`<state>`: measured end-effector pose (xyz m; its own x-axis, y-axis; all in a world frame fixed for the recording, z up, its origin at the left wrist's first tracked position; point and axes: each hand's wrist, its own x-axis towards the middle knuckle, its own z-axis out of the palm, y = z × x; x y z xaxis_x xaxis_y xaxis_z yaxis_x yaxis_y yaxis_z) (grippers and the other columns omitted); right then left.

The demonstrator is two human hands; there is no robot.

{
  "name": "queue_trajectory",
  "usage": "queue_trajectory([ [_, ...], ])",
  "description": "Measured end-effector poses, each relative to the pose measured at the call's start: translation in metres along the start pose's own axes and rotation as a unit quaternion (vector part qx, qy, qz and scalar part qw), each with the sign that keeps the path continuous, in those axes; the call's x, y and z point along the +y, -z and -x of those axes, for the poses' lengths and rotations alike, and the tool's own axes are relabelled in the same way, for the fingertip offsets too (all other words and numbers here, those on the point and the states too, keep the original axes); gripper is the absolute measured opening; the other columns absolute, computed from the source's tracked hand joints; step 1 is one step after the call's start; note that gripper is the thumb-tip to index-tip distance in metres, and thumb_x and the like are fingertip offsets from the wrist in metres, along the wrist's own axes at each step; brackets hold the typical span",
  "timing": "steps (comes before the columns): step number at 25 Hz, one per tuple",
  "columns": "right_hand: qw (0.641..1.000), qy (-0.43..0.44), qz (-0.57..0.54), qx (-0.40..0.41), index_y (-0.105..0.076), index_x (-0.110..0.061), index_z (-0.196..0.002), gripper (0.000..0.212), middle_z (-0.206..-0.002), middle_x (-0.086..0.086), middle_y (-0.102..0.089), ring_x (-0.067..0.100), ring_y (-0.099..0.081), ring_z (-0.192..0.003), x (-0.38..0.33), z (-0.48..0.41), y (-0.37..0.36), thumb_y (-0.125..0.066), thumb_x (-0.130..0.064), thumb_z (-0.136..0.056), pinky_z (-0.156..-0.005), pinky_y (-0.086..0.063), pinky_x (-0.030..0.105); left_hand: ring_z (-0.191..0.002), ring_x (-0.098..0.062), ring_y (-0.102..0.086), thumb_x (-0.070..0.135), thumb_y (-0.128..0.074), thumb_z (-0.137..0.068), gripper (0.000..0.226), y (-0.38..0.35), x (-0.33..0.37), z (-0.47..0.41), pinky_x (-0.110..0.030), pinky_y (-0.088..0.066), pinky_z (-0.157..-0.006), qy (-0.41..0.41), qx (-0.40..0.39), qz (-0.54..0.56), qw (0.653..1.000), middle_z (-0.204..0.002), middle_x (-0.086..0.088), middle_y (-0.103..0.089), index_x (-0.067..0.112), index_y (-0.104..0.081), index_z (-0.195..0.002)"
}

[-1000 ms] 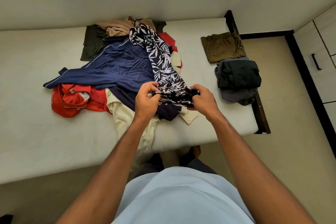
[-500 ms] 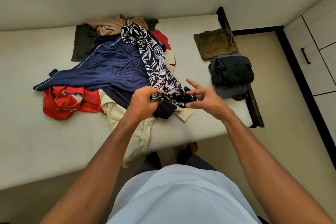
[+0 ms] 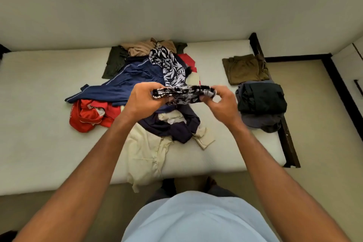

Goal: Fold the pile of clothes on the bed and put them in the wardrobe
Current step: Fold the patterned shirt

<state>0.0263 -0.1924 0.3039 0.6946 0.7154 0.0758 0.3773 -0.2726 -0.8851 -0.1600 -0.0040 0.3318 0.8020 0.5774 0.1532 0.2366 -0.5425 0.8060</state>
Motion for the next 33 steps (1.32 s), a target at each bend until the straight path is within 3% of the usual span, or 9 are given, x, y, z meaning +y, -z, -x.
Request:
queue_trajectory([
  [3, 0.991, 0.049, -0.122, -0.033, -0.074, -0.023, -0.100, 0.016, -0.091, 0.001, -0.076, 0.016, -0.069, -0.084, -0.048, -0.043, 0.040, -0.075, -0.014, -0.087, -0.078, -0.059, 0.038, -0.077, 0.001, -0.067, 0.022, -0.084, -0.082, 0.015, 0.014, 0.054, -0.026, -0.027, -0.057, -0.074, 0.018, 0.094, 0.087, 0.992, -0.081, 0.018, -0.074, 0.030, -0.074, -0.089],
  [6, 0.977, 0.119, -0.167, -0.068, -0.075, -0.020, -0.097, 0.012, -0.091, 0.004, -0.078, 0.019, -0.074, -0.083, -0.101, -0.080, 0.082, -0.074, -0.010, -0.090, -0.077, -0.062, 0.037, -0.082, -0.011, -0.072, 0.022, -0.083, -0.082, 0.015, 0.037, 0.114, -0.052, -0.034, -0.060, -0.078, 0.004, 0.167, 0.134, 0.977, -0.088, 0.007, -0.078, 0.026, -0.077, -0.095],
  [9, 0.962, 0.185, -0.183, -0.085, -0.074, -0.018, -0.091, 0.015, -0.082, -0.001, -0.078, 0.018, -0.075, -0.077, -0.166, -0.102, 0.134, -0.068, -0.004, -0.095, -0.072, -0.062, 0.031, -0.073, -0.010, -0.073, 0.029, -0.083, -0.080, 0.011, 0.072, 0.190, -0.074, -0.028, -0.058, -0.065, -0.048, 0.212, 0.130, 0.967, -0.081, 0.007, -0.078, 0.024, -0.078, -0.089],
  [11, 0.949, 0.235, -0.191, -0.085, -0.074, -0.020, -0.089, 0.016, -0.084, 0.002, -0.077, 0.022, -0.075, -0.080, -0.205, -0.110, 0.163, -0.067, -0.008, -0.097, -0.079, -0.062, 0.038, -0.072, -0.014, -0.074, 0.022, -0.080, -0.084, 0.012, 0.092, 0.237, -0.082, -0.027, -0.058, -0.062, -0.078, 0.228, 0.133, 0.961, -0.079, 0.003, -0.077, 0.013, -0.077, -0.091],
  [14, 0.931, 0.279, -0.215, -0.091, -0.078, -0.022, -0.094, 0.009, -0.097, 0.009, -0.078, 0.031, -0.073, -0.093, -0.248, -0.118, 0.195, -0.069, -0.020, -0.095, -0.097, -0.056, 0.056, -0.083, -0.029, -0.076, 0.023, -0.078, -0.087, 0.022, 0.112, 0.288, -0.088, -0.040, -0.062, -0.072, -0.098, 0.245, 0.164, 0.951, -0.090, -0.011, -0.078, 0.005, -0.076, -0.098],
  [19, 0.914, 0.329, -0.228, -0.071, -0.081, -0.022, -0.094, 0.016, -0.100, 0.017, -0.077, 0.038, -0.073, -0.094, -0.317, -0.133, 0.230, -0.071, -0.035, -0.091, -0.098, -0.053, 0.060, -0.082, -0.030, -0.075, 0.031, -0.079, -0.086, 0.028, 0.160, 0.345, -0.114, -0.038, -0.062, -0.072, -0.142, 0.272, 0.166, 0.937, -0.090, -0.013, -0.077, 0.005, -0.076, -0.096],
  [24, 0.945, 0.273, -0.168, -0.057, -0.070, -0.010, -0.097, 0.064, -0.100, 0.026, -0.071, 0.052, -0.066, -0.097, -0.317, -0.198, 0.195, -0.073, -0.069, -0.074, -0.092, -0.051, 0.069, -0.071, -0.011, -0.071, 0.023, -0.077, -0.088, 0.019, 0.170, 0.323, -0.155, -0.027, -0.056, -0.065, -0.091, 0.281, 0.164, 0.941, -0.082, 0.001, -0.076, 0.008, -0.076, -0.099],
  [28, 0.951, 0.219, -0.201, -0.079, -0.079, -0.032, -0.099, 0.051, -0.104, 0.006, -0.078, 0.034, -0.072, -0.104, -0.304, -0.220, 0.169, -0.078, -0.072, -0.067, -0.103, -0.049, 0.063, -0.071, -0.010, -0.071, 0.022, -0.077, -0.088, 0.015, 0.175, 0.294, -0.170, -0.028, -0.058, -0.067, -0.077, 0.289, 0.175, 0.938, -0.080, 0.004, -0.076, 0.010, -0.076, -0.097],
  [33, 0.937, 0.177, -0.287, -0.092, -0.081, -0.018, -0.092, 0.030, -0.106, 0.024, -0.075, 0.037, -0.071, -0.096, -0.311, -0.209, 0.160, -0.084, -0.042, -0.075, -0.102, -0.050, 0.064, -0.070, -0.011, -0.071, 0.020, -0.076, -0.090, 0.021, 0.183, 0.286, -0.171, -0.028, -0.059, -0.066, -0.091, 0.275, 0.173, 0.942, -0.078, 0.004, -0.076, 0.002, -0.075, -0.101],
])
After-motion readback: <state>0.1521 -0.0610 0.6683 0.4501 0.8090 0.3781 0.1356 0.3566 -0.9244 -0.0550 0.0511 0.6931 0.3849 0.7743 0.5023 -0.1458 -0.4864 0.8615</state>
